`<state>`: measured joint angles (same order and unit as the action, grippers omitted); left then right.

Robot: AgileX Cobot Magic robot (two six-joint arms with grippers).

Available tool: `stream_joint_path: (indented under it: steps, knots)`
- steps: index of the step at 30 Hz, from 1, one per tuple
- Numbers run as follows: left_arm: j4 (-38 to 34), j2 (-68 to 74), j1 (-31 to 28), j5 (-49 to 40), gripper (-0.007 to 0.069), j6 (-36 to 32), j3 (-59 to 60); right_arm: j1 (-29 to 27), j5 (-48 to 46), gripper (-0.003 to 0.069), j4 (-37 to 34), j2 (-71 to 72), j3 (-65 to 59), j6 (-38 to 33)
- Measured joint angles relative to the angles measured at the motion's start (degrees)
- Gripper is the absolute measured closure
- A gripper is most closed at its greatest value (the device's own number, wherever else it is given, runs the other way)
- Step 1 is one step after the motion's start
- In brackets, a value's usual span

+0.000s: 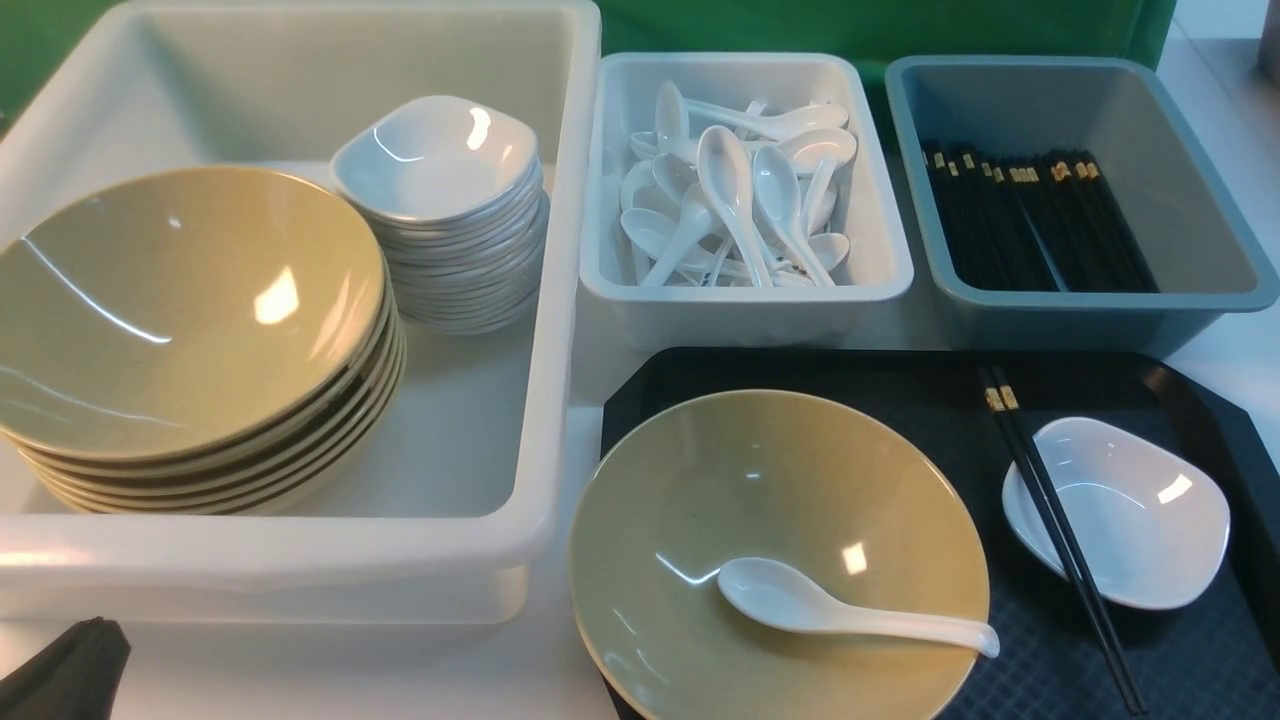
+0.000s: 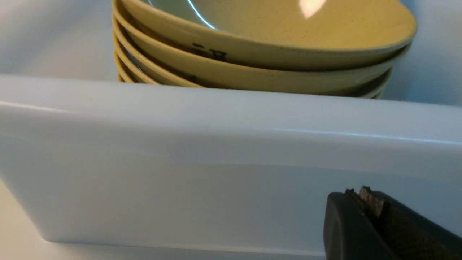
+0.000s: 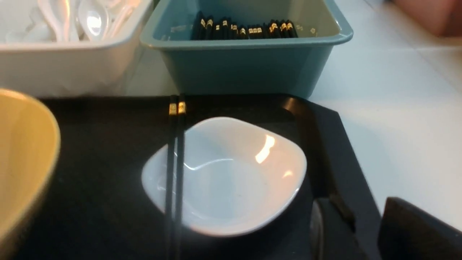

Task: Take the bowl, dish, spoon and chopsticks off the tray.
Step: Use the right arm to grab the chopsticks

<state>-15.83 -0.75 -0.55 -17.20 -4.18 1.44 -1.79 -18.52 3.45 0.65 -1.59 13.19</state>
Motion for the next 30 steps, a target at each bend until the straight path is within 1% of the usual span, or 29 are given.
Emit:
stream_joint_path:
  steps: [1,2,4,6,7,8,9,10,11,13,16,18,20,21,22,23,24,25,26,27,28,29,30]
  knots:
    - [-4.54,0.00,0.00,0.25,0.0636,1.64,0.00,0.00,0.00,0.0420,-0.21,0.00,0.00,4.57]
    - [-8.88,0.00,0.00,0.56,0.0636,3.35,0.00,0.00,0.00,0.0420,-0.98,0.00,0.00,10.60]
    - [-20.07,0.00,0.00,1.23,0.0636,7.74,0.00,0.00,0.22,0.0420,-4.53,0.00,0.00,24.66]
    - [-33.73,0.00,0.00,2.09,0.0636,12.33,0.00,0.00,0.21,0.0420,-8.59,0.00,0.00,42.44]
    - [-35.90,0.00,0.00,2.22,0.0636,12.82,0.00,0.00,0.21,0.0420,-9.02,0.00,0.00,45.05]
    - [-42.42,0.00,0.00,2.92,0.0636,14.06,0.00,0.00,0.15,0.0420,-9.92,0.00,0.00,51.47]
    - [-45.42,0.00,0.00,3.41,0.0636,14.33,0.00,0.00,0.03,0.0420,-10.31,0.00,0.00,53.44]
    - [-48.32,0.00,0.00,4.11,0.0636,14.50,0.00,0.00,-0.04,0.0420,-10.46,0.00,0.00,53.66]
    - [-50.42,0.00,0.00,4.79,0.0636,14.50,0.00,0.00,-0.04,0.0420,-10.59,0.00,0.00,53.02]
    - [-52.88,0.00,0.00,6.20,0.0636,14.50,0.00,0.00,-0.10,0.0420,-10.66,0.00,0.00,49.40]
    - [-53.85,0.00,0.00,6.36,0.0636,13.96,0.00,0.00,-0.10,0.0420,-10.71,0.00,0.00,42.69]
    - [-54.03,0.00,0.00,5.59,0.0636,12.51,0.00,0.00,-0.10,0.0420,-10.95,0.00,0.00,40.58]
    - [-53.50,0.00,0.00,1.20,0.0636,6.11,-2.06,0.00,-0.35,0.0420,-12.70,0.00,0.06,36.88]
    - [-52.60,0.00,0.00,-1.31,0.0636,2.36,-4.19,0.12,-1.26,0.0421,-13.63,0.00,0.51,33.70]
    - [-52.42,0.00,0.00,-1.69,0.0636,0.70,-5.19,0.18,-1.76,0.0423,-13.93,0.00,0.88,32.15]
    - [-51.54,0.00,0.00,-3.19,0.0636,-1.84,-6.86,0.46,-2.80,0.0427,-14.38,0.00,2.00,28.69]
    - [-48.58,0.25,0.00,-5.89,0.0636,-8.79,-12.47,1.34,-4.61,0.0444,-15.05,0.00,5.64,21.19]
    - [-48.13,0.38,0.00,-6.22,0.0636,-9.38,-13.15,1.54,-4.83,0.0452,-15.06,-0.08,6.74,20.25]
    - [-42.41,3.01,0.00,-9.06,0.0636,-13.05,-19.31,2.22,-6.60,0.0493,-15.31,-1.57,11.01,12.89]
    - [-39.10,5.03,0.00,-10.43,0.0636,-13.74,-22.08,2.51,-7.70,0.0520,-15.31,-3.11,14.17,8.46]
    - [-38.24,5.60,0.00,-10.78,0.0636,-13.81,-22.78,2.60,-8.24,0.0527,-15.31,-4.07,14.81,7.59]
    - [-29.61,12.31,0.00,-15.29,0.0636,-14.04,-28.99,2.89,-11.92,0.0596,-15.31,-10.33,21.27,-0.61]
    - [-24.48,15.32,0.00,-17.62,0.0636,-13.66,-32.40,2.93,-13.83,0.0615,-15.31,-13.36,23.93,-3.79]
